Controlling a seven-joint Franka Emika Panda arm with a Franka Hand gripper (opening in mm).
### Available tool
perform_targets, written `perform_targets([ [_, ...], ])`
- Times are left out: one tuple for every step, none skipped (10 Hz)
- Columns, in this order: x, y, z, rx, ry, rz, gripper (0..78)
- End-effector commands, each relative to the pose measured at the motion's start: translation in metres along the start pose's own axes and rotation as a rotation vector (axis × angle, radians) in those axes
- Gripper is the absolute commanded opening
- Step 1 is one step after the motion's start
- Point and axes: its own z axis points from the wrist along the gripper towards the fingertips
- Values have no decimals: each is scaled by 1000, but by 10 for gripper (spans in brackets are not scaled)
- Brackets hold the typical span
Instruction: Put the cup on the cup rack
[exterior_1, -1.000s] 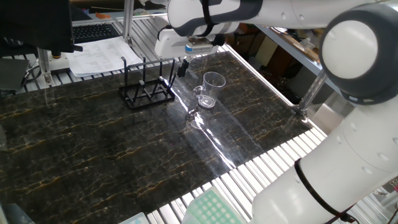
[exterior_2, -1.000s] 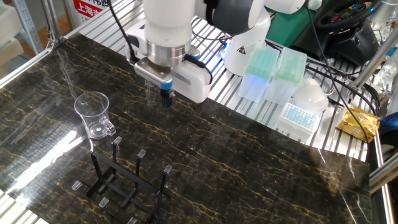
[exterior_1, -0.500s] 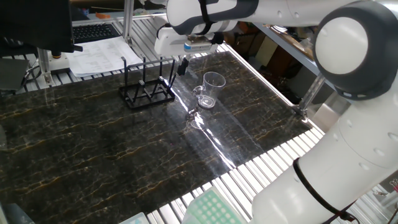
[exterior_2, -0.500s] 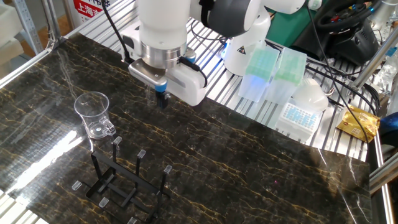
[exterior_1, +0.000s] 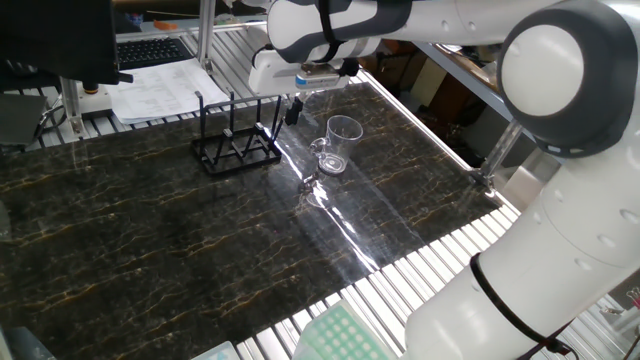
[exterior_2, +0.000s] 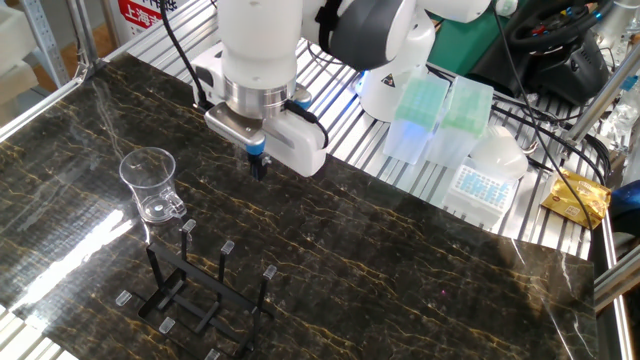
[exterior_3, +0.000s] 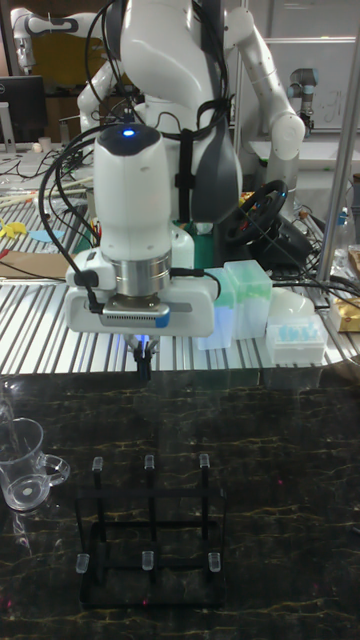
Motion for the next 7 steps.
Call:
perform_targets([
  [-1,-6,2,-5,-7,-14,0],
  [-2,-8,4,-5,-6,-19,0],
  [-2,-8,4,-4,-7,-20,0],
  [-2,-8,4,13,-11,-14,0],
  [-2,-8,4,22,-11,-11,0],
  [-2,-8,4,14,-6,0,0],
  [-2,-8,4,10,17,35,0],
])
